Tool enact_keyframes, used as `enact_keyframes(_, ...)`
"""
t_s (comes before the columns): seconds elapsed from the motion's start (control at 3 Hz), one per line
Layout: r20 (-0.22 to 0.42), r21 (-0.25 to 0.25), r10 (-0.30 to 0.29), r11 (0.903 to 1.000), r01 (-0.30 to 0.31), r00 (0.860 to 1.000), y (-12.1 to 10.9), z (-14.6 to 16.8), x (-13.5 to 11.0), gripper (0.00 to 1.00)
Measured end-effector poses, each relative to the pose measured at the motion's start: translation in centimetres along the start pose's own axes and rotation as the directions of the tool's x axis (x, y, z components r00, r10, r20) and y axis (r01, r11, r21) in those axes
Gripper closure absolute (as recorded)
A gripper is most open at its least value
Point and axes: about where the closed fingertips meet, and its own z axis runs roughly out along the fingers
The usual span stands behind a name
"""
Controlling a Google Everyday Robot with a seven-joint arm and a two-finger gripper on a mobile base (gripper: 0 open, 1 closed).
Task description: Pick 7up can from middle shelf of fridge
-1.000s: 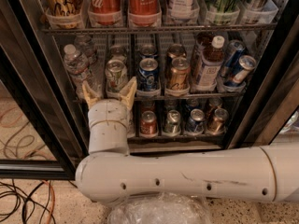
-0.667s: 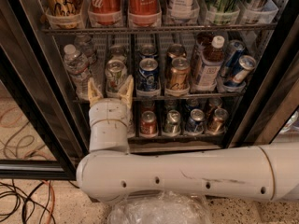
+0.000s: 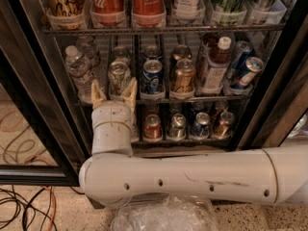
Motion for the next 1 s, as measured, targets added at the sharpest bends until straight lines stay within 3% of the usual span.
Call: enact_keyframes(1.0, -0.034, 0.010, 0.002, 1.0000, -0.001, 0.999, -0.6, 3.0, 1.6, 0.30)
